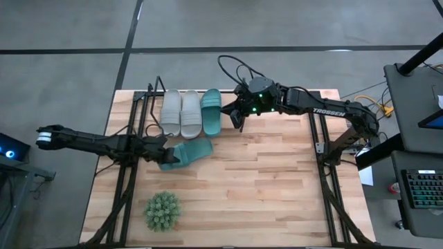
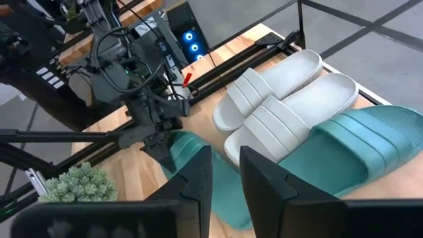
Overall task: Pick and place slides into the shelf
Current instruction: Put the green slipper on the shelf
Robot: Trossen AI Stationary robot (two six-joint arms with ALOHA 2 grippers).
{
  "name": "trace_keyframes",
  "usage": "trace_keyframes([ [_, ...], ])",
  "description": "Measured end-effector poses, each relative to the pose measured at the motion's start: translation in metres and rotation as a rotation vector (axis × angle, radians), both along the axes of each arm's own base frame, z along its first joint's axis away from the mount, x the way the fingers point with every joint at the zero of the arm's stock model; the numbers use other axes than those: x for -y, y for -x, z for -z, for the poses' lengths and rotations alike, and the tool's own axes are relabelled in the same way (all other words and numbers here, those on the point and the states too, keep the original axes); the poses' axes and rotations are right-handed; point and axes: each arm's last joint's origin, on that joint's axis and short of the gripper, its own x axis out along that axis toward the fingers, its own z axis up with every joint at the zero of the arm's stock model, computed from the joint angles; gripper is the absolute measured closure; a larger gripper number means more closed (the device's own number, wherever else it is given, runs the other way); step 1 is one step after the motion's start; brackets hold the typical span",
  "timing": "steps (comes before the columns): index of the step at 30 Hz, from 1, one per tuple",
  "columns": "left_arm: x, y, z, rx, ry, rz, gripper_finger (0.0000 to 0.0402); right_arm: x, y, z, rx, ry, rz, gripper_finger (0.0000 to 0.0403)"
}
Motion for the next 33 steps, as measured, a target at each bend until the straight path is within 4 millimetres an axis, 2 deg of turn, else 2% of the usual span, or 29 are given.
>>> trace_keyframes([
  [11,0.003,-0.003,-0.018,0.206,0.026,0.105,0.04,-0.002,0.007,-0.009,0.028,0.006,0.0,0.0333],
  [22,0.004,-0.007,-0.056,0.412,-0.025,0.16,0.0401,-0.004,0.016,-0.019,0.06,-0.007,0.005,0.0333],
  [28,0.004,-0.009,-0.088,0.518,-0.086,0.202,0.0401,-0.007,0.024,-0.027,0.086,-0.038,-0.054,0.0279],
  [33,0.005,-0.009,-0.112,0.583,-0.099,0.219,0.0401,-0.018,0.032,-0.038,0.122,0.081,-0.142,0.0219],
])
